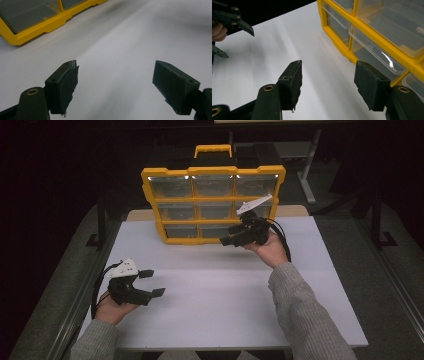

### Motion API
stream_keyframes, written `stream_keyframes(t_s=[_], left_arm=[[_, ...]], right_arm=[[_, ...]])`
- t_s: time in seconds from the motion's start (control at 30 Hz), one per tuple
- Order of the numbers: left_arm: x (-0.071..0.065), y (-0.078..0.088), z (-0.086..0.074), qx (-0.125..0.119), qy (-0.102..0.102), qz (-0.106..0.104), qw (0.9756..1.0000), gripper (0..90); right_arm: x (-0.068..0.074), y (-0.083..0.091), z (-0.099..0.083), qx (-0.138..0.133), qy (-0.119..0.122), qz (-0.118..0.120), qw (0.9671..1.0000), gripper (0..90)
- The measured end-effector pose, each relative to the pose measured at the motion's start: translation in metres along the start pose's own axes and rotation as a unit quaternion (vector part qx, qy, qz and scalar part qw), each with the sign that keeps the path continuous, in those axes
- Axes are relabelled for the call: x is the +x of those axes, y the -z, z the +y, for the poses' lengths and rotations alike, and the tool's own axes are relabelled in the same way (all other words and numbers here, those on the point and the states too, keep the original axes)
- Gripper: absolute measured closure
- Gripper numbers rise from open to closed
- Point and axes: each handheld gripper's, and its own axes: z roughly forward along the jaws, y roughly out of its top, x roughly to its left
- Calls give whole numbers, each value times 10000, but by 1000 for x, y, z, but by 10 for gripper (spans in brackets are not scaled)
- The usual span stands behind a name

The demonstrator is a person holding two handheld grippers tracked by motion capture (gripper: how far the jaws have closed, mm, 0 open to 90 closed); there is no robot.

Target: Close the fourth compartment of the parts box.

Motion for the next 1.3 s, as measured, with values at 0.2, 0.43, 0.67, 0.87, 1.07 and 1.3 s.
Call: stream_keyframes(t_s=[0.2,0.43,0.67,0.87,1.07,1.3], left_arm=[[-1,-1,0,-2,51,-2,10000,195],[0,0,0,-8,54,19,10000,192],[-1,-1,1,-33,106,17,9999,184],[-1,-1,1,-41,133,13,9999,180],[-1,0,1,-45,166,11,9999,176],[-1,0,1,-42,210,-24,9998,174]], right_arm=[[0,6,-10,21,-84,-36,10000,361],[1,13,-22,20,-154,-95,9998,338],[0,20,-36,-47,-220,-152,9996,317],[-1,27,-47,-63,-266,-223,9994,298],[-1,33,-58,-69,-337,-262,9991,284],[0,41,-72,-57,-372,-343,9987,276]])
